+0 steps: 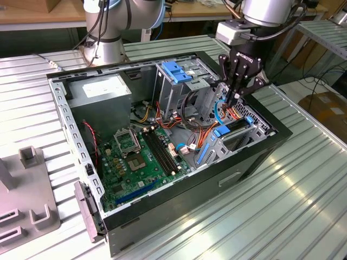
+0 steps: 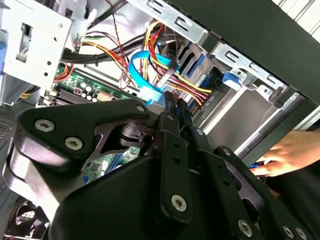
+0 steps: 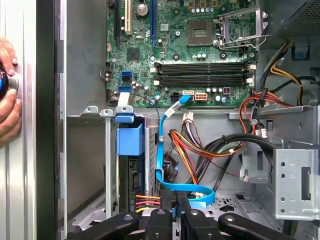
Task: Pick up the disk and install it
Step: 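Insert the second disk wire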
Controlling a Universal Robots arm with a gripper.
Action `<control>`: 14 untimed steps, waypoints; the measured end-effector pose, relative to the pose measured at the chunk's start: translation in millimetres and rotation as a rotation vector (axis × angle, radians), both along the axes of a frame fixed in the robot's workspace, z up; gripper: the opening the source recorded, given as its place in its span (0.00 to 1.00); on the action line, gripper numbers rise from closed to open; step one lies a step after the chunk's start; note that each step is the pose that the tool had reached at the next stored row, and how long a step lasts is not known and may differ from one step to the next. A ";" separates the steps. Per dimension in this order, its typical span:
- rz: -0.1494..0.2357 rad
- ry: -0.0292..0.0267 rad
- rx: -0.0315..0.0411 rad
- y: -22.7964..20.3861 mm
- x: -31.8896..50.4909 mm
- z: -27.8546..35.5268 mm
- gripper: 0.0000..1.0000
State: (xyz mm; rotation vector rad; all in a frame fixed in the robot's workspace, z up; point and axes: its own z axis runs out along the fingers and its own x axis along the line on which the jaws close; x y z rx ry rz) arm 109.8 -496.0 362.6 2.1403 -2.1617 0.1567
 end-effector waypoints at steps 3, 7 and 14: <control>0.003 -0.0021 0.0010 -3.2 -5.6 -1.4 0.16; 0.006 -0.0102 0.0064 -8.0 -9.8 -3.5 0.16; 0.010 -0.0458 0.0292 -22.8 -18.5 -5.8 0.16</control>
